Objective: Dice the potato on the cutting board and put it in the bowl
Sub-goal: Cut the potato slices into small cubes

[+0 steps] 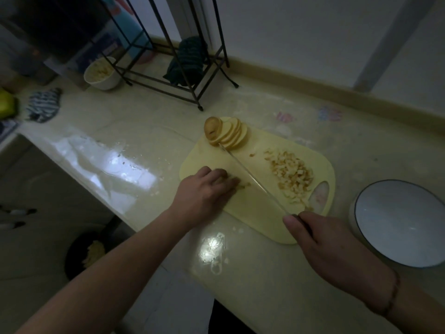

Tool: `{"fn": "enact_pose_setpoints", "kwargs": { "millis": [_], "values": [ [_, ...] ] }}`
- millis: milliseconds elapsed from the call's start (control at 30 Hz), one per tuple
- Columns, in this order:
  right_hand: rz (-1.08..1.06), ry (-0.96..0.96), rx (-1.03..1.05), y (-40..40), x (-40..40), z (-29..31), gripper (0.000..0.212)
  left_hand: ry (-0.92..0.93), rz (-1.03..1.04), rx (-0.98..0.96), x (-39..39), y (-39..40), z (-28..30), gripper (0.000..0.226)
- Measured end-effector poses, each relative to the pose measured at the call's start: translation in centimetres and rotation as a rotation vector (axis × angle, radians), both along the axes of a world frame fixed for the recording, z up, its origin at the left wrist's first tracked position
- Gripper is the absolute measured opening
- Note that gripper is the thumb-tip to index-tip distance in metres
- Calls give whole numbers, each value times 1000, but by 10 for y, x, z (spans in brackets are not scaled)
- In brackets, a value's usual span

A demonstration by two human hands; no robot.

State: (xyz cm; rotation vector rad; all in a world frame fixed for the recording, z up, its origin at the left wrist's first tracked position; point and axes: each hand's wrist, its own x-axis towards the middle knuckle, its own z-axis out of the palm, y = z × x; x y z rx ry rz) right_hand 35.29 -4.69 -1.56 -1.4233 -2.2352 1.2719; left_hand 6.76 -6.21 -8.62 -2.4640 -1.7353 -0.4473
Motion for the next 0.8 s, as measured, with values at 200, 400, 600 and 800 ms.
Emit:
{"fn": "enact_pose_setpoints", "kwargs": {
  "millis": [200, 400, 600, 800],
  "values": [
    [-36, -26, -106, 4, -8, 1, 56, -51, 198, -123, 13, -2, 8, 46],
    [-46, 23, -159, 6, -10, 1, 64, 64, 355, -162, 14, -4, 19, 55],
    [-112, 54, -210, 6, 1, 2, 64, 12, -105, 23, 37, 7, 14, 22],
    [-114, 23, -188, 11, 3, 1, 67, 65, -96, 7, 56, 22, 9, 25]
  ]
}}
